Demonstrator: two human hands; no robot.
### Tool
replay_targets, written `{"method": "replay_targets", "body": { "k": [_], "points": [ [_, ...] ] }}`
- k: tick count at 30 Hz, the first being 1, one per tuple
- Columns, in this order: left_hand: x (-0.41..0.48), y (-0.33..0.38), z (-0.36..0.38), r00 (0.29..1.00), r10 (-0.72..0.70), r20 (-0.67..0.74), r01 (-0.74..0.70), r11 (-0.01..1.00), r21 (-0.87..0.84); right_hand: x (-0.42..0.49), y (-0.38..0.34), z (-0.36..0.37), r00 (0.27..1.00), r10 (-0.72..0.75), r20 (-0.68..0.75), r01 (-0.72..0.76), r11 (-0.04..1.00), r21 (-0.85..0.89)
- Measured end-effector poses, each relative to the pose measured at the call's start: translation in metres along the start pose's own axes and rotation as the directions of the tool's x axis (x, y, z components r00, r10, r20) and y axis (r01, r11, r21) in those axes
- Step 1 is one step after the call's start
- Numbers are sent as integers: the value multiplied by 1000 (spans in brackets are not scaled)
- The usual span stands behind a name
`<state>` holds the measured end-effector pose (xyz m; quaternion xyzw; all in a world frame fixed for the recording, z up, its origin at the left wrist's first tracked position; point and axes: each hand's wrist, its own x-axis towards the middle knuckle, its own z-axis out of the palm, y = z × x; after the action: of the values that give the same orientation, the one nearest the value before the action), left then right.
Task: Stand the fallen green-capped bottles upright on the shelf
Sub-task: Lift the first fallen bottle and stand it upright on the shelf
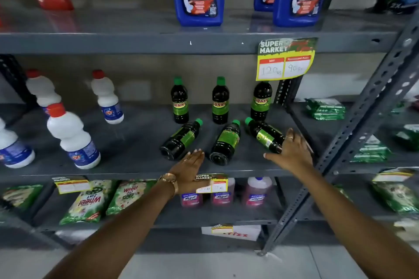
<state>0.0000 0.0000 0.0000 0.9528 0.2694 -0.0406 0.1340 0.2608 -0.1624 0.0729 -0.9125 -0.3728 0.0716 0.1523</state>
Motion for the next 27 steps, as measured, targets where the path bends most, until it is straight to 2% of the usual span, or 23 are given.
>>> {"method": "replay_targets", "body": {
  "k": [1, 5, 7, 11, 13, 15, 18, 21, 22, 24, 26, 27],
  "points": [
    [6, 3, 2, 1000, 0, -13, 0, 999, 37, 7, 1, -1, 1000, 10, 20, -10, 1000, -16],
    [26, 12, 2, 983, -134, -129, 122, 988, -95, 46, 3, -6, 978, 59, 198, -61, 998, 3],
    [32, 10, 9, 978, -142, -155, 132, 988, -74, 63, 2, -5, 964, 55, 262, -54, 998, -9],
    [38, 3, 21, 964, -136, -230, 139, 990, -1, 93, 5, -13, 954, 28, 299, -15, 999, -46],
    [40, 3, 23, 959, -138, -248, 146, 989, 12, 105, 7, -10, 932, 41, 361, -41, 999, -9],
    [42, 2, 25, 953, -132, -273, 146, 989, 30, 112, 12, 3, 927, 26, 375, -75, 990, 117],
    [44, 1, 29, 946, -135, -294, 156, 987, 49, 112, 19, 22, 962, 12, 273, -79, 969, 233],
    [44, -1, 31, 950, -151, -273, 172, 983, 57, 109, 25, 37, 994, -3, 105, -32, 945, 326],
    [44, -1, 31, 951, -152, -269, 175, 983, 62, 108, 26, 42, 1000, 13, 16, -18, 904, 428],
    [43, -1, 30, 949, -156, -274, 181, 981, 71, 106, 23, 51, 981, 87, -176, 51, 750, 659],
    [42, 1, 28, 949, -156, -275, 184, 980, 81, 105, 18, 58, 940, 165, -299, 140, 613, 778],
    [41, 2, 27, 950, -155, -272, 185, 979, 85, 105, 17, 61, 925, 189, -331, 168, 576, 800]
  ]
}}
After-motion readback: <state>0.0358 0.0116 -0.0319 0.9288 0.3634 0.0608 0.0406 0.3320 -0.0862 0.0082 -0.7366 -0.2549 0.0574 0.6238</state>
